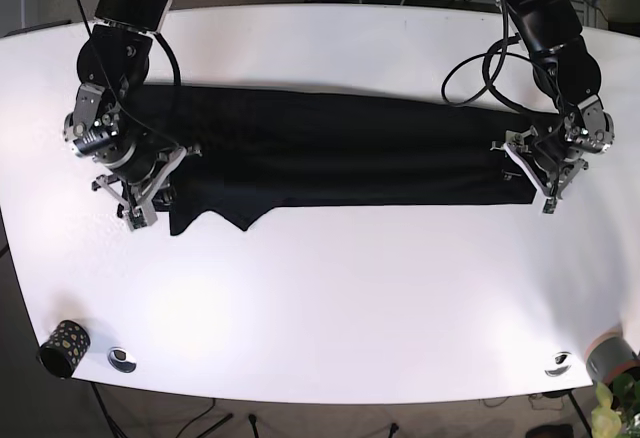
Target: Fold the T-shirt properly
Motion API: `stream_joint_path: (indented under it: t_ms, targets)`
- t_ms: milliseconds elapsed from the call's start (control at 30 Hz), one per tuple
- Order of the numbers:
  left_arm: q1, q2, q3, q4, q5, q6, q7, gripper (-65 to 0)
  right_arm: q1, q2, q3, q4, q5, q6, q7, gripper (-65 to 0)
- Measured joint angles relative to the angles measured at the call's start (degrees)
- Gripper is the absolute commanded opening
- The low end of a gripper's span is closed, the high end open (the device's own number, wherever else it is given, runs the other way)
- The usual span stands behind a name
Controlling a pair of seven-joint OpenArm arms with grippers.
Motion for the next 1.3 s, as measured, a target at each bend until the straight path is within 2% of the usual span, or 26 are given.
stream_joint_path:
  t_ms: [200, 400, 667, 767, 867, 967, 1133, 1300]
  targets:
    - [0.0, -0.2, 0.1, 0.0, 0.0, 0.0, 0.0, -33.6, -5.7, -1.5, 0.5, 5.8, -0.2, -0.02, 0.0, -65.0]
    - [0.1, -1.0, 0.3, -0.1, -0.2, -0.2, 0.1, -33.6, -9.3, -4.8, 6.9, 7.4, 0.0, 0.00, 0.0, -65.0]
    - [0.1, -1.0, 0.3, -0.1, -0.2, -0.2, 0.2, -33.5, -12.1, -5.2, 10.1, 7.0, 0.3, 0.11, 0.0, -64.2]
    - [0.1, -1.0, 0.3, -0.1, -0.2, -0.2, 0.2, -33.5, -12.1, -5.2, 10.1, 5.7, 0.3, 0.11, 0.0, -56.0]
    - [0.1, -1.0, 0.3, -0.1, -0.2, -0.2, 0.2, -33.3, -12.1, -5.2, 10.1, 5.2, 0.0, 0.00, 0.0, -41.4]
    - [0.1, -1.0, 0.3, -0.1, -0.2, -0.2, 0.2, -33.3, -12.0, -5.7, 12.1, 5.4, 0.3, 0.13, 0.0, -31.2]
    - [0.0, -1.0, 0.3, -0.1, -0.2, -0.2, 0.3, -33.3, -12.5, -6.8, 15.0, 8.8, 4.2, -0.20, -0.6, -23.1]
    - [0.0, -1.0, 0.3, -0.1, -0.2, -0.2, 0.3, -33.3, -12.2, -6.8, 14.9, 11.3, 11.1, -0.02, -0.2, -22.7]
